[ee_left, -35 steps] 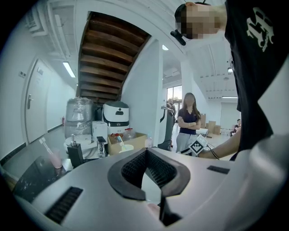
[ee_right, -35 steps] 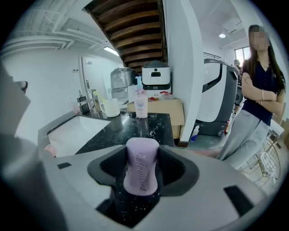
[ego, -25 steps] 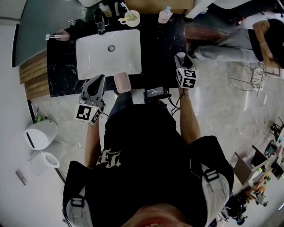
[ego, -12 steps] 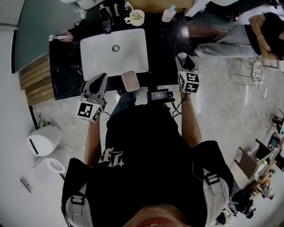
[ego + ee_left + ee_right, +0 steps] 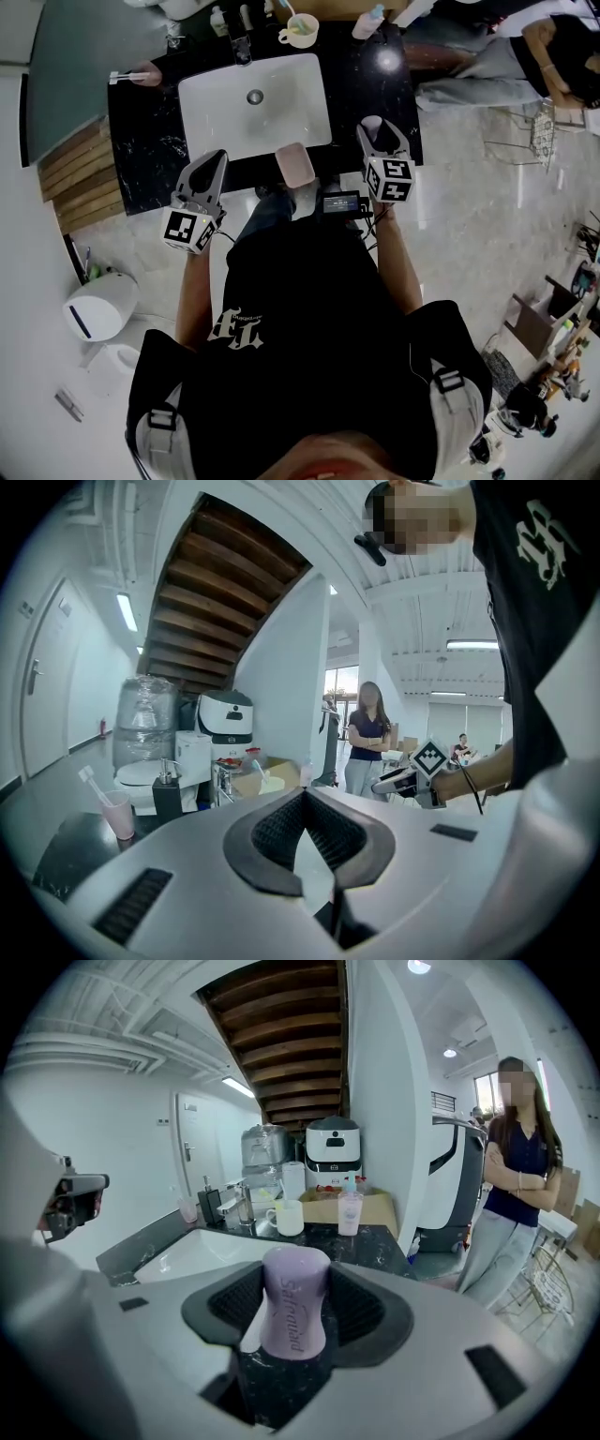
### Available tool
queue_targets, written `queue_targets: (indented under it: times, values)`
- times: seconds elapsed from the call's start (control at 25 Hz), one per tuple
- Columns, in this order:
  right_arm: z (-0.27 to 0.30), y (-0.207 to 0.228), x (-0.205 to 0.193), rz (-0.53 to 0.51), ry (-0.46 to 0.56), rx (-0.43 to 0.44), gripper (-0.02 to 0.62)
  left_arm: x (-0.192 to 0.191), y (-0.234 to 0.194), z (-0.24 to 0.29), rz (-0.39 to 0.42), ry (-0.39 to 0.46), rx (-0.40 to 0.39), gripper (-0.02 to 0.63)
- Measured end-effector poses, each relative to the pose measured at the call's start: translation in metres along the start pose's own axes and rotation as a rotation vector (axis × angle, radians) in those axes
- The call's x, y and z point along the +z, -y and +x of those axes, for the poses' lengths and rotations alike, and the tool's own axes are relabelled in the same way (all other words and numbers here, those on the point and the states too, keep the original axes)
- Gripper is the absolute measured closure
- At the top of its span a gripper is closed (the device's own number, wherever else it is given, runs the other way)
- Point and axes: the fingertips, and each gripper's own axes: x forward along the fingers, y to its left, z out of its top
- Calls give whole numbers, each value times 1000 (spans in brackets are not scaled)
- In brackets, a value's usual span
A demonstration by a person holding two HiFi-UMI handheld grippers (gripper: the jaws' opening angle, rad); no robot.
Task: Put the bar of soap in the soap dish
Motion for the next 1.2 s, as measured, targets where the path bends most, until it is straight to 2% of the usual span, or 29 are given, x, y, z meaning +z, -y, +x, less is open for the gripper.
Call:
queue_targets:
  times: [0.32, 0.64, 1.0, 1.2]
  values:
    - [-3, -62, -13, 14, -23, 22, 370, -4, -16, -9, 9, -4, -73, 604]
    - [1, -116, -50, 46, -90, 74, 370, -14, -22, -20, 24, -32, -122, 604]
    - [29, -162, -101, 50, -242, 151, 370, -23, -31, -40, 14, -46, -96, 604]
    - [47, -177, -116, 30, -303, 161, 370, -29, -42, -52, 3, -53, -67, 604]
